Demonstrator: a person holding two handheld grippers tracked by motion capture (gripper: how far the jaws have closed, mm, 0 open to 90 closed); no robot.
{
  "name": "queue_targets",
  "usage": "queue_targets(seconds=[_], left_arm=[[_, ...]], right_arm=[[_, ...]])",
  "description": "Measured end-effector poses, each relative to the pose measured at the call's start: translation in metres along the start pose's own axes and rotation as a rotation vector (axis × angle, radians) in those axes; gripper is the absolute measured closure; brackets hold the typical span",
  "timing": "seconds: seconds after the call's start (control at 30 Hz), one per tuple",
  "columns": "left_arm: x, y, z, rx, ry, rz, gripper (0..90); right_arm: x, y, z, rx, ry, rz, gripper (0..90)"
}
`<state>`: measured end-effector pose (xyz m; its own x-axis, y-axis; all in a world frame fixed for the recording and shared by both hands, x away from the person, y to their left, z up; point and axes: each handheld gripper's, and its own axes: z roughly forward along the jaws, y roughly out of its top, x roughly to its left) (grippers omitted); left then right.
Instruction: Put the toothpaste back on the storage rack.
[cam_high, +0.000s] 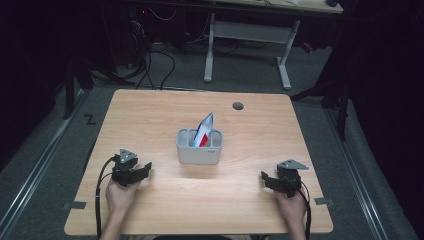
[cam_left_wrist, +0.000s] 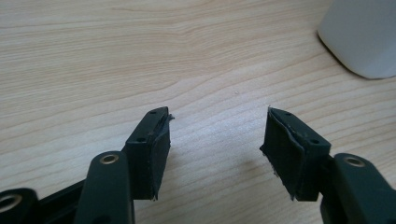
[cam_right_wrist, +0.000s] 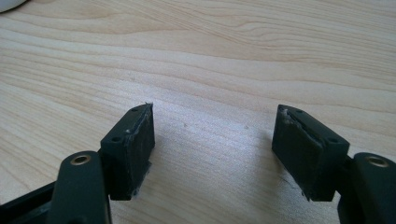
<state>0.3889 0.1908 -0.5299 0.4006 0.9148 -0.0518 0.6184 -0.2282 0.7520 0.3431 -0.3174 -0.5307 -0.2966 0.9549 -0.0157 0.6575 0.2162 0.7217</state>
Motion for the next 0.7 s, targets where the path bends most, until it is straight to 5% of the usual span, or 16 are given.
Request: queue_targets(seconds=[0.37,0.7], left_arm=[[-0.0019,-0.0004,0.0057,0.016,0.016,0.023,41.3],[-0.0001,-0.0025,0.0064,-0.002,0.014,-0.001,39.5]], right_arm=[[0.0,0.0,0.0,0.0,0.0,0.0,29.8],[0.0,0.0,0.0,0.0,0.0,0.0,29.9]])
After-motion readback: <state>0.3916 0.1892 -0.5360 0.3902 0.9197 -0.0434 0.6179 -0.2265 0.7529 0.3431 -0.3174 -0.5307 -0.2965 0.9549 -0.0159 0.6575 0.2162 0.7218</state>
